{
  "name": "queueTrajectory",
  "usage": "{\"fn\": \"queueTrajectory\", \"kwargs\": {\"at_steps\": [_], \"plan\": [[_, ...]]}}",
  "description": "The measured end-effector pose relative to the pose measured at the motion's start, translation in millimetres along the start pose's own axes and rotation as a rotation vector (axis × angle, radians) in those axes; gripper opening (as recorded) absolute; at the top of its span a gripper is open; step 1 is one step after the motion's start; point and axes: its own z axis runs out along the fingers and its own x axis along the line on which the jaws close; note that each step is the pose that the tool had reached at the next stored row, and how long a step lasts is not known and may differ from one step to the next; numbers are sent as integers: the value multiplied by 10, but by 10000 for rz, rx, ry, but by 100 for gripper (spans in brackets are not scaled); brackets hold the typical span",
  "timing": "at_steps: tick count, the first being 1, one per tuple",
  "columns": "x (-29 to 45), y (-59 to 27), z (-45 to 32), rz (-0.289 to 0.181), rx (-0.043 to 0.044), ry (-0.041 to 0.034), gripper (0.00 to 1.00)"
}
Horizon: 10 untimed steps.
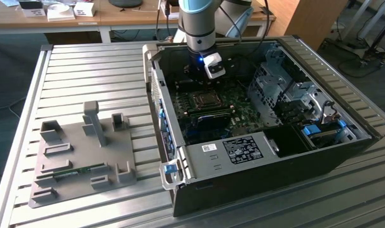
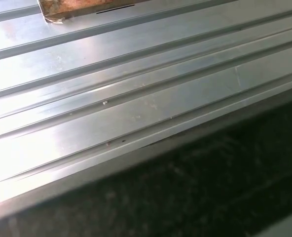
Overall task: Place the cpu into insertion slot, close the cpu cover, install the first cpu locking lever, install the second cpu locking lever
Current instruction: 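Install the first cpu locking lever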
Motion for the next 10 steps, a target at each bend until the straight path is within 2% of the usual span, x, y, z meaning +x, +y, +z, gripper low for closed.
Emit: {"fn": "queueTrajectory", "kwargs": {"at_steps": [10], "plan": [[1,21,7,79,12,-11,11]]}}
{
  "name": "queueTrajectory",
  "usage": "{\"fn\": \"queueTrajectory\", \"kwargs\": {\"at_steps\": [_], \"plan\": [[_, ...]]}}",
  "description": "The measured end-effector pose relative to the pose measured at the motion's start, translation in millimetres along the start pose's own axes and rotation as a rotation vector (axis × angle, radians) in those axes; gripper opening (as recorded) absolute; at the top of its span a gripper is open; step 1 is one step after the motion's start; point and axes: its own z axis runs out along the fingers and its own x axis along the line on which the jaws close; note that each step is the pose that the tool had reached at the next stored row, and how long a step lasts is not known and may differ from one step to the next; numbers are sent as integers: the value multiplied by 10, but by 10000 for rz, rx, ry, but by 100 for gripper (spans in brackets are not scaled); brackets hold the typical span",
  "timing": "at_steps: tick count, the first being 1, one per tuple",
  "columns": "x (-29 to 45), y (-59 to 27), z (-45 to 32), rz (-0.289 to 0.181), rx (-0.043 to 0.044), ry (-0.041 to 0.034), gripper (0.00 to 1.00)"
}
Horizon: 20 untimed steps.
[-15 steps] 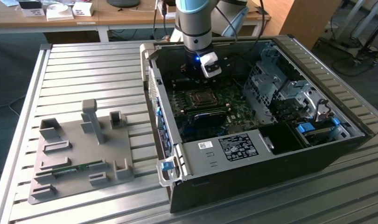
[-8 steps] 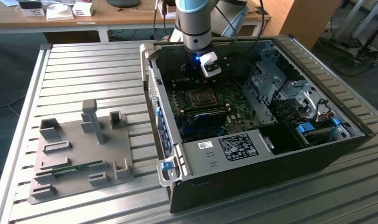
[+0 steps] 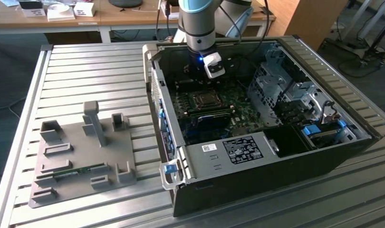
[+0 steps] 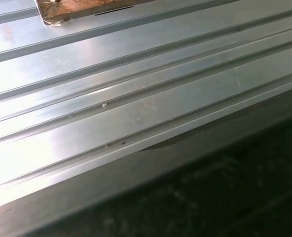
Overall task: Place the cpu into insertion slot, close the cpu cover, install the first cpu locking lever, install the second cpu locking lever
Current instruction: 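Install the first cpu locking lever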
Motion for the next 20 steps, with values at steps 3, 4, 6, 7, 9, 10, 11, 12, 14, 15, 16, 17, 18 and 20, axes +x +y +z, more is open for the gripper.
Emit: {"fn": "queueTrajectory", "kwargs": {"at_steps": [3,4,6,7,9,10,11,12,14,15,16,17,18,20], "plan": [[-9,4,4,23,4,-3,11],[-12,6,5,27,4,-3,11],[-17,8,7,33,6,-4,11],[-18,10,8,37,7,-5,11],[-17,16,9,42,7,-6,11],[-16,20,9,43,8,-6,11],[-15,23,10,45,8,-6,11],[-14,26,10,46,7,-6,11],[-16,29,11,46,7,-5,11],[-19,31,13,48,6,-6,11],[-23,33,14,48,7,-6,11],[-27,34,16,47,7,-6,11],[-29,35,18,48,7,-6,11],[-31,35,20,48,9,-6,11]]}}
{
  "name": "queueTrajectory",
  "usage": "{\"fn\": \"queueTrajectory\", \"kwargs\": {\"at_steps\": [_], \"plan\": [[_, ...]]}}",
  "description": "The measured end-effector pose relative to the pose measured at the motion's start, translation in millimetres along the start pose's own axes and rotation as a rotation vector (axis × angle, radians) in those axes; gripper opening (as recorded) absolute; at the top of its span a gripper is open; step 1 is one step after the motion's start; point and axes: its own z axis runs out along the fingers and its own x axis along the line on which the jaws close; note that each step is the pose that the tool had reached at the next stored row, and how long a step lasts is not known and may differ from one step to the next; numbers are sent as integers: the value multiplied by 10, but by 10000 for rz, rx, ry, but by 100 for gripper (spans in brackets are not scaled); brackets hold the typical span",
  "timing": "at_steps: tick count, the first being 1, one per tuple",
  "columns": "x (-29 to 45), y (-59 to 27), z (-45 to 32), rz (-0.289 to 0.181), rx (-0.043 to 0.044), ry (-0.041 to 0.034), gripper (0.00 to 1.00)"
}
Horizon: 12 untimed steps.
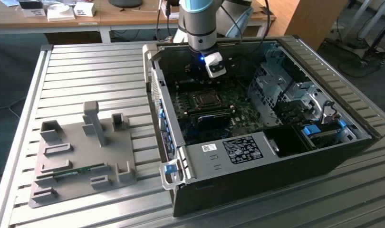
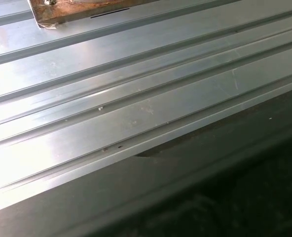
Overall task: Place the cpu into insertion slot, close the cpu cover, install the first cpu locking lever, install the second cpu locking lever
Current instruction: 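Install the first cpu locking lever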
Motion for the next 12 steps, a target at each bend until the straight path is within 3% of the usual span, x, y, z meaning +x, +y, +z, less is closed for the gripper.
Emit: {"fn": "queueTrajectory", "kwargs": {"at_steps": [9,12], "plan": [[0,-1,8,-2,3,-2,11],[1,-1,10,-24,80,-34,11]]}}
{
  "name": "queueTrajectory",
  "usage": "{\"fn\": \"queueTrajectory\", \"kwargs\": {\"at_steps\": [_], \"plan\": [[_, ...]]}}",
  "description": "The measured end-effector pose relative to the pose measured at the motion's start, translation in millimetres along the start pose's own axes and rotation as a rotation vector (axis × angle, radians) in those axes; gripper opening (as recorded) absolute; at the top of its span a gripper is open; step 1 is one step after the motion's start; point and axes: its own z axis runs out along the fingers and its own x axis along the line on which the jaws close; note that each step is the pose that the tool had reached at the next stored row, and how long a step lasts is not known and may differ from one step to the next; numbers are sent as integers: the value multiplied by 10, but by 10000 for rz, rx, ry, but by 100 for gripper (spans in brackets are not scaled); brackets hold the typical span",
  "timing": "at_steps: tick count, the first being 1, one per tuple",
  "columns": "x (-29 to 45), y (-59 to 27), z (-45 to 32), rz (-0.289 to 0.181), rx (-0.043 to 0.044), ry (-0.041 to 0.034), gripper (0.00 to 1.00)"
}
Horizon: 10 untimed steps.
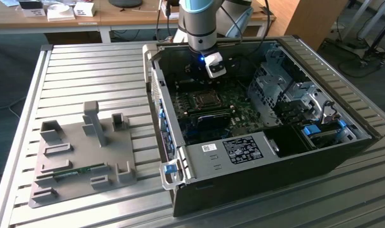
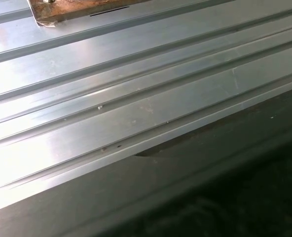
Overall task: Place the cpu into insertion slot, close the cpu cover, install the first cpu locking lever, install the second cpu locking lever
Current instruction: 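Install the first cpu locking lever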
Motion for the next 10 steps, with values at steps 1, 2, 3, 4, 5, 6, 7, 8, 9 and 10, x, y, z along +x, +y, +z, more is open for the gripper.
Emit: {"fn": "queueTrajectory", "kwargs": {"at_steps": [1,2,3,4,5,6,7,8,9,10], "plan": [[0,0,1,-7,27,-11,11],[0,-1,1,-11,39,-14,11],[0,-1,1,-12,42,-14,11],[0,-1,2,-13,45,-14,11],[1,-1,4,-14,52,-18,11],[2,-2,5,-14,54,-19,11],[2,-2,7,-14,55,-19,11],[2,-3,9,-14,56,-19,11],[3,-3,11,-15,57,-19,11],[3,-3,13,-15,57,-19,11]]}}
